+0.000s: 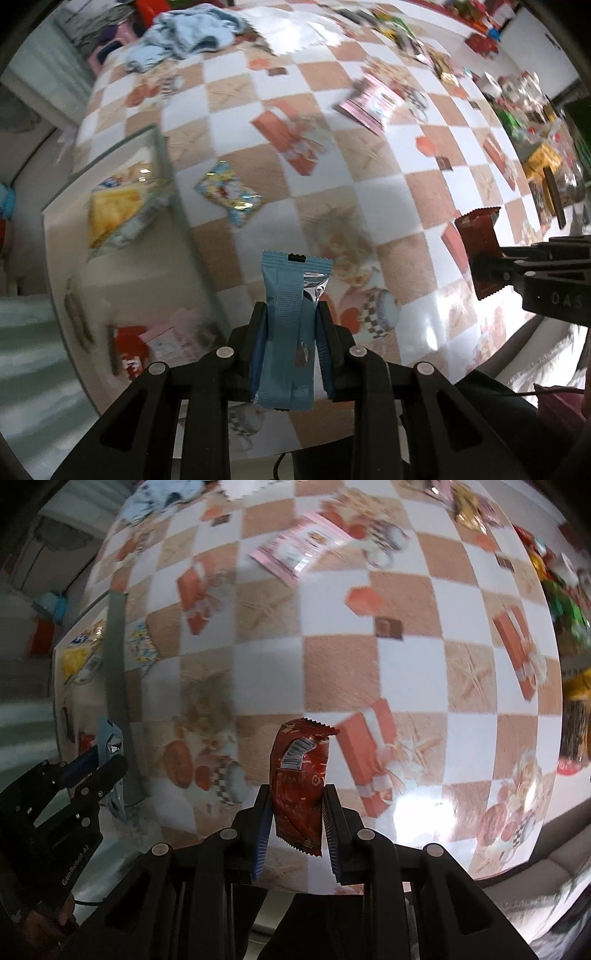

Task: Organize snacks
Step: 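Carry the light-blue bar with the left tool over the tray while the right tool carries the red packet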

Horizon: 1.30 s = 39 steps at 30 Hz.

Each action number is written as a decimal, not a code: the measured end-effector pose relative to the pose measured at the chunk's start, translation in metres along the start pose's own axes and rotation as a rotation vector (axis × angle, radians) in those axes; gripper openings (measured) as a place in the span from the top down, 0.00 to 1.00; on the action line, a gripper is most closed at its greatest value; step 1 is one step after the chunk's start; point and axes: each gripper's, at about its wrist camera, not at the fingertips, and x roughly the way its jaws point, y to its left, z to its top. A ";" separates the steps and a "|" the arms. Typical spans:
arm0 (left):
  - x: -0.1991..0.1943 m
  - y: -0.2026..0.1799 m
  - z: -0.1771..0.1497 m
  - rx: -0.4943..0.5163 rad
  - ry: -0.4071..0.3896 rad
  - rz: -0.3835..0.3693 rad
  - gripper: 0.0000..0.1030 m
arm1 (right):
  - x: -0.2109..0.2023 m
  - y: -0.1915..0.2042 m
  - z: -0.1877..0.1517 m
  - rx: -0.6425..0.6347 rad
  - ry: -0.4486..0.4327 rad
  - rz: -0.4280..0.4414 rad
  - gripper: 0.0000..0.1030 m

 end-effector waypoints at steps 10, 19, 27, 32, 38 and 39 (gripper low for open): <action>-0.014 0.038 -0.010 -0.087 -0.041 0.009 0.73 | -0.005 0.042 0.014 -0.110 -0.015 -0.028 0.72; -0.020 0.067 -0.023 -0.158 -0.057 0.007 0.73 | -0.006 0.077 0.018 -0.200 -0.013 -0.054 0.72; -0.025 0.089 -0.034 -0.206 -0.069 0.015 0.73 | -0.005 0.105 0.021 -0.262 -0.015 -0.064 0.72; -0.027 0.102 -0.040 -0.230 -0.072 0.021 0.73 | -0.005 0.119 0.021 -0.290 -0.017 -0.065 0.72; -0.030 0.117 -0.047 -0.257 -0.076 0.028 0.73 | -0.003 0.138 0.022 -0.327 -0.016 -0.066 0.72; -0.030 0.119 -0.048 -0.260 -0.076 0.030 0.73 | -0.002 0.142 0.023 -0.333 -0.016 -0.066 0.72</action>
